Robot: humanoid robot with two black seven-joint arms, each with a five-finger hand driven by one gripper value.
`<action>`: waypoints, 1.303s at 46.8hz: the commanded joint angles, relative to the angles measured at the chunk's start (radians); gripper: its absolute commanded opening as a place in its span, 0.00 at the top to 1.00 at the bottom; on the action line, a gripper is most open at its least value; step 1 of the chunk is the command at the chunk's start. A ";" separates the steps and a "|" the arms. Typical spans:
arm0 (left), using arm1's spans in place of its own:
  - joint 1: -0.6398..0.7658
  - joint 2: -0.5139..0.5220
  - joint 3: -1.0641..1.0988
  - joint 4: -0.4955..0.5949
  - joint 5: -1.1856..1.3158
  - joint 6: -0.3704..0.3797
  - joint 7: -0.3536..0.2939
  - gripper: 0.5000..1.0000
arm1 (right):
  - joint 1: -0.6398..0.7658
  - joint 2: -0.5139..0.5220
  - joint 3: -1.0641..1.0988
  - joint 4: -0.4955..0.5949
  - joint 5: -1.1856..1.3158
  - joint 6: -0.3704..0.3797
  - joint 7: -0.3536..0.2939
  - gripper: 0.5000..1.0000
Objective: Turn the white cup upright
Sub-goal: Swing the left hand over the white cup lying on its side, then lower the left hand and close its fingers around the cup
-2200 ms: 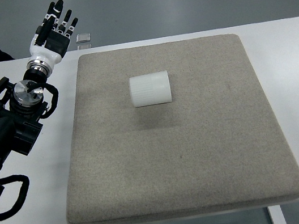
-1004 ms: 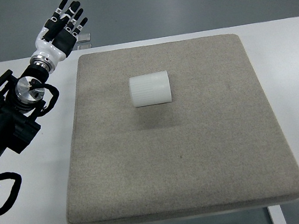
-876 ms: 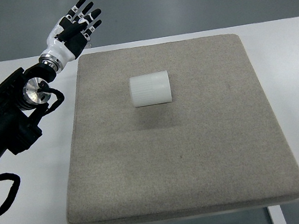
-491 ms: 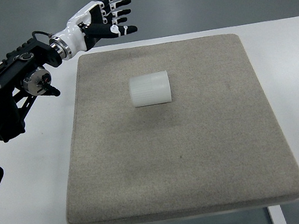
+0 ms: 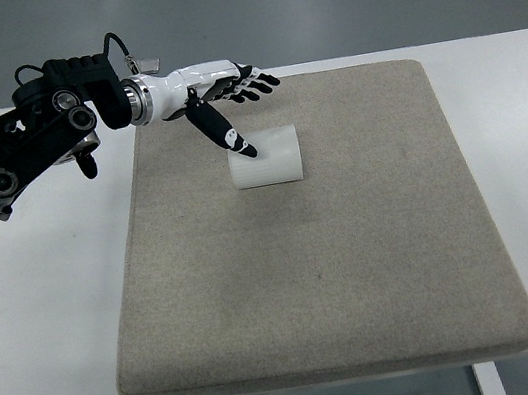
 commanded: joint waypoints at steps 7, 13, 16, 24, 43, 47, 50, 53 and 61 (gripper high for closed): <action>-0.008 -0.011 0.019 -0.012 0.057 -0.039 0.051 0.02 | 0.000 0.000 0.000 0.000 0.000 0.000 0.000 0.14; -0.005 -0.017 0.026 -0.009 0.129 -0.037 0.053 0.02 | 0.000 0.000 0.000 0.000 0.000 0.000 0.000 0.14; 0.000 -0.019 0.025 -0.008 0.144 -0.037 0.051 0.02 | 0.000 0.000 0.000 0.000 0.000 0.000 0.000 0.14; 0.003 -0.088 0.025 0.031 0.185 -0.034 0.048 0.02 | 0.000 0.000 0.000 0.000 0.000 0.000 0.000 0.14; 0.004 -0.152 0.025 0.110 0.230 -0.034 0.031 0.02 | 0.000 0.000 0.000 0.000 0.000 0.000 0.000 0.14; 0.003 -0.167 0.025 0.123 0.232 -0.034 0.031 0.02 | 0.000 0.000 0.000 0.000 0.000 0.000 0.000 0.14; 0.003 -0.170 0.026 0.126 0.233 -0.034 0.030 0.02 | 0.000 0.000 0.000 0.000 0.000 0.000 0.000 0.14; 0.003 -0.178 0.026 0.127 0.236 -0.034 0.025 0.03 | 0.000 0.000 0.000 0.000 0.000 0.000 0.000 0.14; 0.003 -0.180 0.026 0.132 0.251 -0.034 0.025 0.06 | 0.000 0.000 0.001 0.000 0.000 0.000 0.000 0.14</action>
